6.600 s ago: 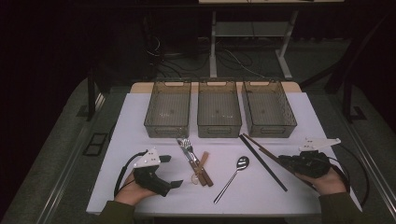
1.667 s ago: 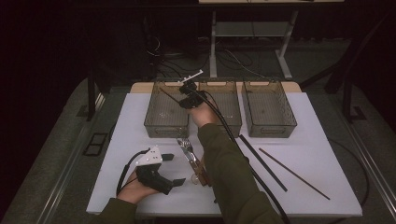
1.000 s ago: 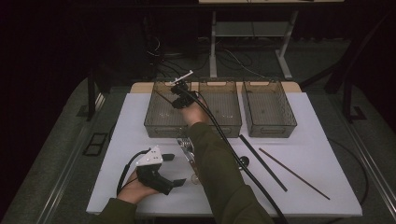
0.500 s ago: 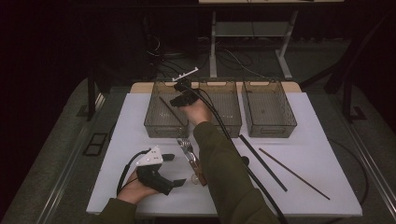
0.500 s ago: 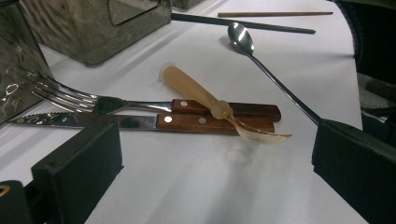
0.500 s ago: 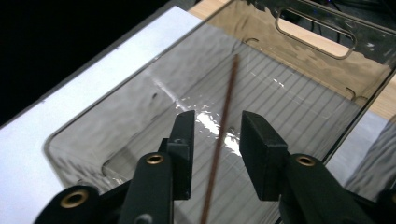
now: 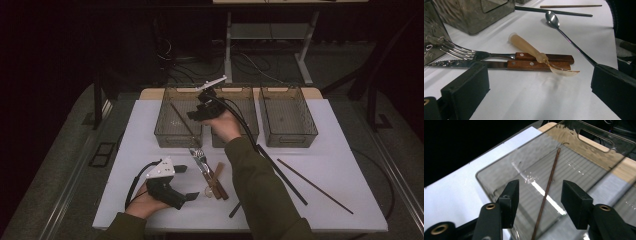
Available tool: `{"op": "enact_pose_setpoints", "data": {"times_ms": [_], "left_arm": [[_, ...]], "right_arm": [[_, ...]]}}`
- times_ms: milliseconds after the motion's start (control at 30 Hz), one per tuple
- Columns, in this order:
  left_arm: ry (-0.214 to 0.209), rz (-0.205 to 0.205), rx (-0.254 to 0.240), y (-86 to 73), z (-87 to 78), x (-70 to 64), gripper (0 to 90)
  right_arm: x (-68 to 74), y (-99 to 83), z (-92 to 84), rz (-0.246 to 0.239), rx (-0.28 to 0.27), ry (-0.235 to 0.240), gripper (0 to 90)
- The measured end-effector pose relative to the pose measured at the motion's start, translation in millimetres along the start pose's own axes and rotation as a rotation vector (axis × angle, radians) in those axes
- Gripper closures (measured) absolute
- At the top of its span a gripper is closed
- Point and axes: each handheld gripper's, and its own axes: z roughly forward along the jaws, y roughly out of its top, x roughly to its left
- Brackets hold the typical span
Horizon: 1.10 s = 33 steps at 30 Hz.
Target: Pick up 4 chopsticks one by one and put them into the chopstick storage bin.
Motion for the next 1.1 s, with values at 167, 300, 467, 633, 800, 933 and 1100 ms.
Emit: {"op": "enact_pose_setpoints", "data": {"times_ms": [167,300,467,633,800,933,1100], "left_arm": [[0.003,-0.003,-0.003,-0.2,-0.6,1.0,0.7],[0.004,-0.005,0.003,-0.4,-0.7,0.7,0.5],[0.005,-0.016,-0.004,-0.9,0.4,0.0,0.0],[0.01,-0.023,-0.009,-1.2,0.1,0.5,0.0],[0.015,-0.023,-0.002,-1.5,-0.1,0.8,0.0],[0.021,-0.017,0.004,-2.2,-0.2,1.8,0.0],[0.02,-0.017,0.006,-2.8,0.0,2.8,0.0]], "right_arm": [[-8.2,-15.7,-18.2,0.004,-0.018,0.003,43.5],[-14.1,-28.7,-29.9,-0.011,-0.022,0.014,40.7],[-18.8,-42.0,-47.4,-0.035,-0.038,0.029,38.4],[-22.0,-54.2,-66.2,-0.042,-0.063,0.029,36.6],[-24.9,-68.1,-82.3,-0.045,-0.071,0.039,33.5],[-28.5,-81.2,-93.6,-0.046,-0.072,0.033,31.4],[-36.8,-101.0,-105.9,-0.042,-0.072,0.029,31.3]]}}
